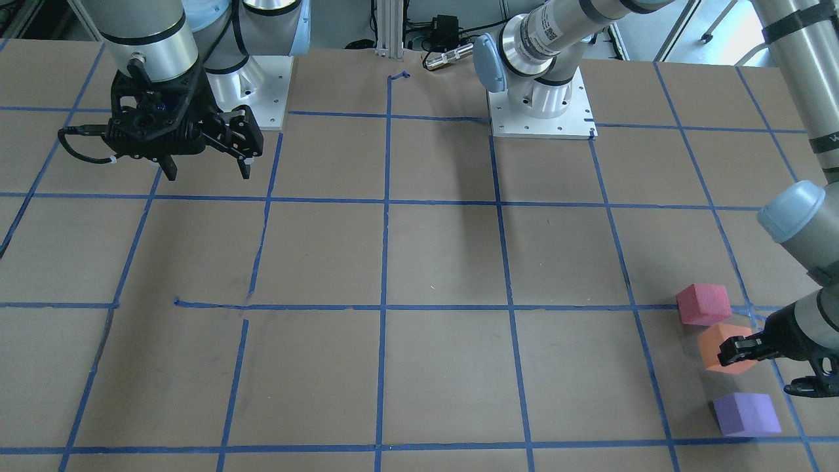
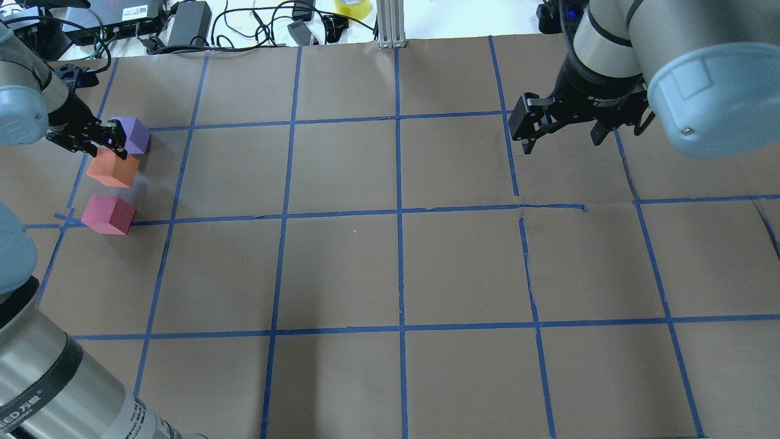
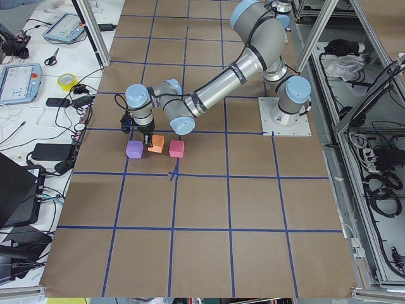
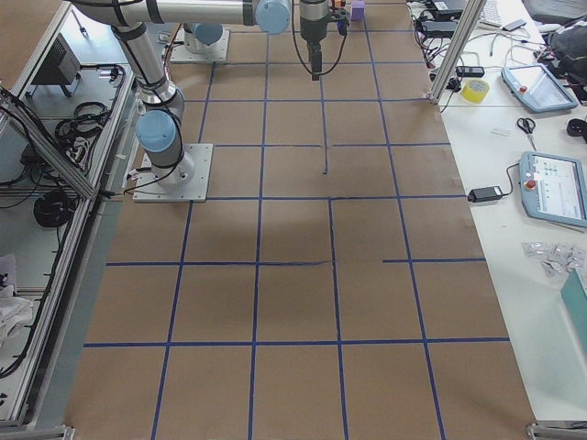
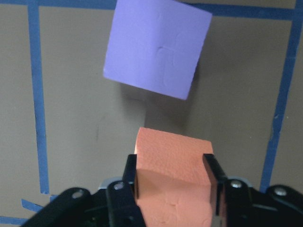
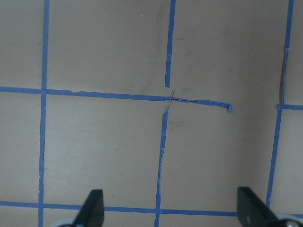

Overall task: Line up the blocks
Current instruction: 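Lower the orange cube between the purple and pink cubes and release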

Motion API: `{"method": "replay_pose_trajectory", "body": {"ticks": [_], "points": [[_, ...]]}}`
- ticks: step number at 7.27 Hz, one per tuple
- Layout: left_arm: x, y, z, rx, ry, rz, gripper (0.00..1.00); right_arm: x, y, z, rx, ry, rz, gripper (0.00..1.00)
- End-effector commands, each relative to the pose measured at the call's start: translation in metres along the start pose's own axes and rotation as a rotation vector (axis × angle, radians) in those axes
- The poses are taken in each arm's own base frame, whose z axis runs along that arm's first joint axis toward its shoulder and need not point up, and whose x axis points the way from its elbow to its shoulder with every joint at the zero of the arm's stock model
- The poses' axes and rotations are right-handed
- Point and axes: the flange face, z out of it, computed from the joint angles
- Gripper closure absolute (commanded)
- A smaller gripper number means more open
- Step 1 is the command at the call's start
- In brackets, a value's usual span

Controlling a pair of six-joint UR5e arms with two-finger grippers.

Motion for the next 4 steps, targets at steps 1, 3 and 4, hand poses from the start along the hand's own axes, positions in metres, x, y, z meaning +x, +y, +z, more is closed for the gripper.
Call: {"method": "replay_pose_trajectory", "body": {"ticks": [1, 3, 4], "points": [[0.0007, 0.003, 0.0134, -0.02, 0.013, 0.002, 1.0, 0.0004, 0.0004, 0.0003, -0.003, 0.009, -0.003, 0.0], [-0.0005, 0.0083, 0.0218, -0.026, 0.012, -0.006, 1.0, 0.0007, 0.0015, -0.004, 0.009, 0.011, 0.002, 0.0], [-0.0026, 0.0088, 0.0219, -0.026, 0.012, -0.006, 1.0, 0.0008, 0.0019, -0.0071, 0.015, 0.011, 0.001, 0.0]]}}
